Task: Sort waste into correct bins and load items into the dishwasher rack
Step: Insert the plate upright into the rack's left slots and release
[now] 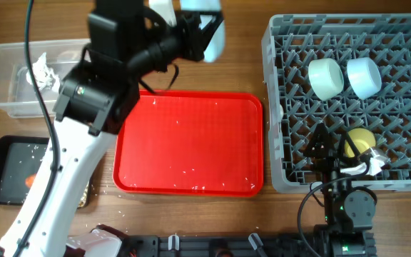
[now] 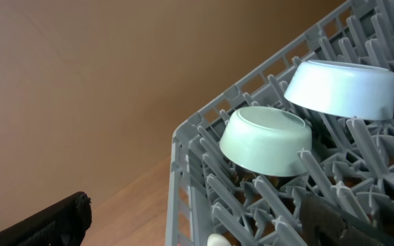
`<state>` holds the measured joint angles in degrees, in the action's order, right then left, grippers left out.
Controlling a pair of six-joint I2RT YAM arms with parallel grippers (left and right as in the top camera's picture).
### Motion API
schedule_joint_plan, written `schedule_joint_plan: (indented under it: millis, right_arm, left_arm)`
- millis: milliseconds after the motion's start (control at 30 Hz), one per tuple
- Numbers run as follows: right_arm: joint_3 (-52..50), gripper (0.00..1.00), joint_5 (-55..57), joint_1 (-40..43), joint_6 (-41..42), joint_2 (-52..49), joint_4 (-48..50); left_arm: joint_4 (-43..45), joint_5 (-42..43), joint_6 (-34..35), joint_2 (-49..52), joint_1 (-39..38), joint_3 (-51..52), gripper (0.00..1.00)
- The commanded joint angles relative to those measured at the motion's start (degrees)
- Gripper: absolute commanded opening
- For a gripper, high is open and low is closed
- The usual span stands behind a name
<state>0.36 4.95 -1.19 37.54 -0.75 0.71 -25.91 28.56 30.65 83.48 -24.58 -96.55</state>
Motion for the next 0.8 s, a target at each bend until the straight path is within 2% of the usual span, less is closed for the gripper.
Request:
schedule_joint_plan:
  millis: [0, 167, 300, 367, 500, 600, 633, 700, 767]
  right_arm:
    - [-0.07, 1.0, -0.28, 0.04, 0.59, 0.33, 0.22]
    - [-0.07, 1.0, -0.28, 0.04, 0.59, 0.33, 0.22]
    - [-0.07, 1.0, -0.28, 0.04, 0.59, 0.33, 0.22]
    - [-0.07, 1.0, -0.26, 0.04, 0.59, 0.33, 0.22]
    - [-0.07, 1.0, -0.28, 0.04, 0.59, 0.33, 0.22]
    - [-0.07, 1.0, -0.28, 0.04, 0.61, 0.33, 0.22]
    - [-0.07, 1.0, -0.28, 0.04, 0.61, 0.33, 0.22]
    - [-0.07, 1.0, -0.28, 0.04, 0.61, 0.33, 0.22]
    - [-0.07, 1.0, -0.28, 0.04, 0.59, 0.33, 0.22]
  left_arm:
    - [17.49, 27.02, 19.12, 11.76, 0.22, 0.98, 0.04]
    - [35.58, 32.24, 28.74, 29.27, -5.49, 0.98, 0.04]
    - [46.73, 32.68, 37.27, 37.42, -8.59, 0.98, 0.04]
    - [46.86, 29.73, 39.3, 37.81, -8.74, 0.98, 0.04]
    - [40.72, 21.99, 39.74, 37.81, -8.63, 0.96, 0.04]
    - [44.28, 19.02, 40.85, 37.7, -8.57, 0.96, 0.04]
    - [44.76, 16.24, 43.36, 37.51, -8.41, 0.96, 0.04]
    - [44.5, 12.9, 47.04, 37.48, -8.2, 0.96, 0.06]
    - [42.69, 10.86, 46.99, 37.48, -8.2, 0.96, 0.09]
